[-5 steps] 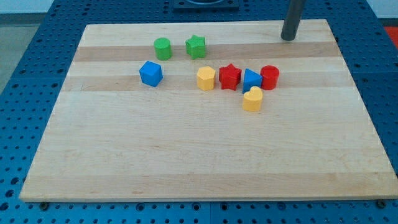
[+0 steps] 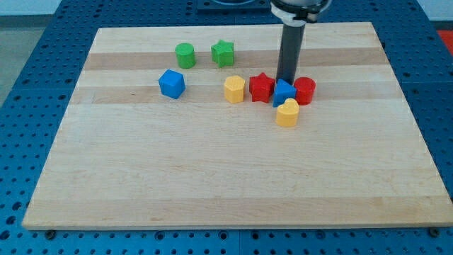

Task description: Move the red star along with yellow hexagon towards green star

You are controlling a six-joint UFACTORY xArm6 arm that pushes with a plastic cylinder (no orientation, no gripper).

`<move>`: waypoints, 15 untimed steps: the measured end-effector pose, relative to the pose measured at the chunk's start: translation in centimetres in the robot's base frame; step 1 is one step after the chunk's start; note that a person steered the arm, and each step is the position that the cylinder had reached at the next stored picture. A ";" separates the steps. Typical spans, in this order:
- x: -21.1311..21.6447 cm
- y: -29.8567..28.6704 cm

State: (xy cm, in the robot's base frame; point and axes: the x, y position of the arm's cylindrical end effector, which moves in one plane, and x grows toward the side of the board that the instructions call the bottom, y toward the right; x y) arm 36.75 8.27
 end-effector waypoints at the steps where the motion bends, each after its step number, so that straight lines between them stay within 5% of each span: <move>1: 1.7 -2.7; 4: 8.1 -8.0; 7: 8.1 -12.1; 15: 2.3 -10.1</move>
State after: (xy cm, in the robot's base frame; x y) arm 39.03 -1.87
